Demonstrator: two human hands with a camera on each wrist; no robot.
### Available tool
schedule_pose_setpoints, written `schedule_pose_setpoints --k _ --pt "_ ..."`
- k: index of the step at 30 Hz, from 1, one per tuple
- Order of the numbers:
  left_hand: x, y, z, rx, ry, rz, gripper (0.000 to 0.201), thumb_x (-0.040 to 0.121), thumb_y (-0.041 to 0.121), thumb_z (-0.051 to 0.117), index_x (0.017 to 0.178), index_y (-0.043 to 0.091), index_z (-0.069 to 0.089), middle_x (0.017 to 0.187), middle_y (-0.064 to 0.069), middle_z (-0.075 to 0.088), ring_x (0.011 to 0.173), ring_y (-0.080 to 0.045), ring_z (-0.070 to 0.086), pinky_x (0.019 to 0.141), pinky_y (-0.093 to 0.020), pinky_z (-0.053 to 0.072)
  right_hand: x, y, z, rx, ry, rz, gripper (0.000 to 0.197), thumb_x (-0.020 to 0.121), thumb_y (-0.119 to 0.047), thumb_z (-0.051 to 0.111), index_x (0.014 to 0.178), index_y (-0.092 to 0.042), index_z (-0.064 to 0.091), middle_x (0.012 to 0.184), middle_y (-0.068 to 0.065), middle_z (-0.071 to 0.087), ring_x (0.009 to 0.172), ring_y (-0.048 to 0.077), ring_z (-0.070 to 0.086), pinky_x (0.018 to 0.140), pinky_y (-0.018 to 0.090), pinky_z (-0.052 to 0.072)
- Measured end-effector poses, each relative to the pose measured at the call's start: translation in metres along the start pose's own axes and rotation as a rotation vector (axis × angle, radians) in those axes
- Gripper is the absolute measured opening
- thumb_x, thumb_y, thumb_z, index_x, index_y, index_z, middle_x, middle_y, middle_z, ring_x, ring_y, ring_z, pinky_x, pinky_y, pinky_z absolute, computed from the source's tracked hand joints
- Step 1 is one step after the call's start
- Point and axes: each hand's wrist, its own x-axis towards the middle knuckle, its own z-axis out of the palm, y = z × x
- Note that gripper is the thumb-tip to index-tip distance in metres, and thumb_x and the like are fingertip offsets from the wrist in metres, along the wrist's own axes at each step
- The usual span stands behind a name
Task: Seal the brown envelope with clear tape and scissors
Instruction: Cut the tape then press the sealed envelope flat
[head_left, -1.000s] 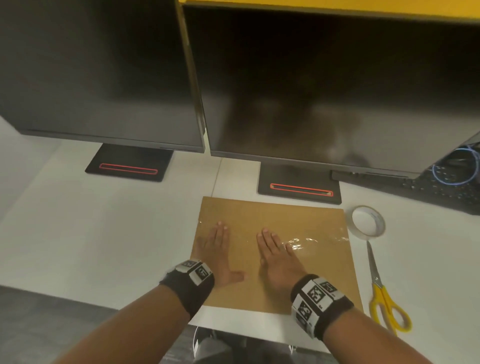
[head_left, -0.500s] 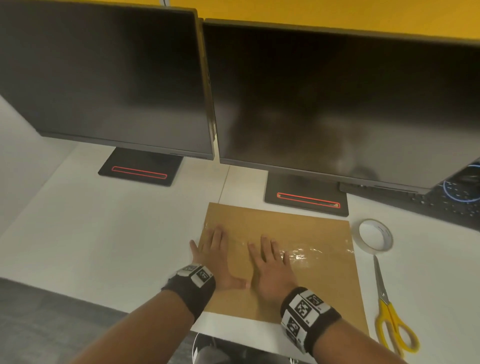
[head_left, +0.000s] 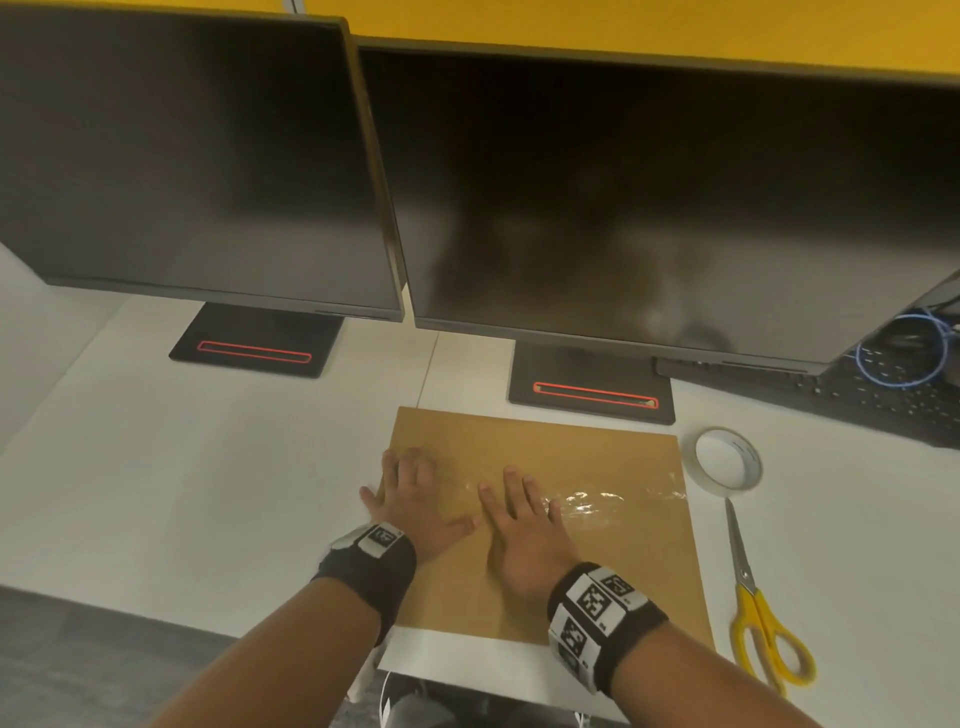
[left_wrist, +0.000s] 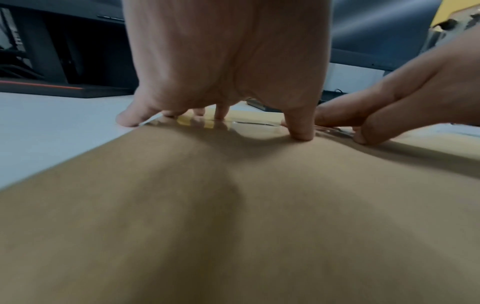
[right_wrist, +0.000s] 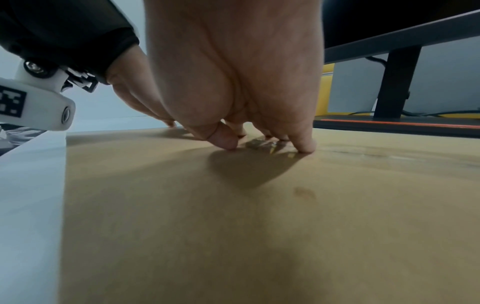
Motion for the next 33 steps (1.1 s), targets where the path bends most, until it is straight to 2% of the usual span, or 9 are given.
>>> schedule_pose_setpoints --k 4,7,10,13,18,23,28,31,33 --pt "0.008 0.003 -0.006 -0.005 -0.014 -0.042 0.107 0.064 0.076 0.060 0.144 0.019 0.018 0.155 -0.003 0.012 0.145 -0.030 0.006 0.111 -0.058 0.022 -0.001 0.000 -0.002 0.006 -0.011 -0.009 0.079 0.087 -0.012 0.037 0.149 -0.031 -0.008 0.156 0.007 -0.026 0.145 0.028 -0.020 0.118 0.051 -0.006" --pt "0.016 0.005 -0.016 -0.024 0.025 -0.059 0.096 0.064 0.067 0.063 0.139 0.020 0.028 0.146 -0.006 0.027 0.136 -0.030 0.026 0.112 -0.052 0.023 0.000 0.000 -0.002 0.008 -0.016 -0.011 0.080 0.086 -0.011 0.038 0.149 -0.031 -0.008 0.156 0.007 -0.026 0.145 0.028 -0.020 0.117 0.052 -0.006" --pt "0.022 0.000 -0.029 -0.137 0.103 -0.052 0.068 0.076 0.049 0.060 0.132 0.019 0.035 0.133 -0.007 0.037 0.119 -0.029 0.045 0.106 -0.045 0.034 0.000 0.001 -0.004 0.014 -0.034 -0.012 0.082 0.085 -0.009 0.039 0.149 -0.031 -0.008 0.156 0.007 -0.027 0.145 0.028 -0.021 0.116 0.052 -0.007" --pt "0.028 -0.011 -0.037 -0.329 0.165 -0.100 0.048 0.083 0.029 0.058 0.127 0.017 0.040 0.128 -0.008 0.038 0.103 -0.032 0.055 0.093 -0.044 0.046 -0.001 0.001 -0.007 0.015 -0.050 -0.017 0.087 0.082 -0.004 0.041 0.149 -0.030 -0.008 0.155 0.008 -0.028 0.144 0.029 -0.021 0.117 0.052 -0.006" --pt "0.035 -0.010 -0.036 -0.658 0.362 -0.151 0.043 0.082 -0.004 0.050 0.122 0.011 0.046 0.124 -0.015 0.044 0.098 -0.036 0.056 0.085 -0.043 0.050 -0.001 -0.001 -0.005 0.010 -0.003 -0.012 0.085 0.082 -0.004 0.040 0.150 -0.030 -0.006 0.157 0.008 -0.024 0.145 0.030 -0.018 0.117 0.054 -0.004" --pt "0.044 -0.025 -0.032 -0.833 0.286 -0.333 0.037 0.083 0.001 0.057 0.117 0.011 0.048 0.113 -0.013 0.061 0.097 -0.031 0.061 0.087 -0.042 0.051 0.002 -0.010 -0.006 0.002 0.049 0.031 0.077 0.084 -0.007 0.041 0.149 -0.026 0.005 0.159 0.010 -0.010 0.146 0.034 -0.010 0.116 0.059 0.002" --pt "0.051 -0.037 -0.037 -0.788 0.238 -0.353 0.031 0.079 0.011 0.067 0.107 0.011 0.054 0.103 -0.011 0.066 0.081 -0.027 0.062 0.078 -0.037 0.053 0.004 -0.015 -0.006 0.042 0.063 0.051 0.073 0.084 -0.006 0.040 0.148 -0.026 0.010 0.158 0.010 -0.009 0.145 0.035 -0.010 0.115 0.060 0.002" --pt "0.048 -0.036 -0.047 -0.496 0.162 -0.311 0.035 0.085 0.025 0.065 0.114 0.013 0.050 0.116 -0.009 0.056 0.092 -0.026 0.059 0.080 -0.035 0.047 0.004 -0.013 -0.003 0.062 0.062 0.047 0.076 0.085 -0.005 0.038 0.149 -0.028 0.005 0.158 0.009 -0.014 0.145 0.033 -0.014 0.116 0.057 -0.001" --pt "0.040 -0.027 -0.047 -0.135 0.174 -0.220 0.038 0.092 0.028 0.051 0.128 0.018 0.044 0.130 -0.007 0.045 0.112 -0.025 0.051 0.095 -0.040 0.041 0.004 -0.011 0.000 0.048 0.058 0.041 0.078 0.086 -0.004 0.037 0.150 -0.029 0.000 0.158 0.009 -0.019 0.145 0.032 -0.016 0.116 0.056 -0.002"
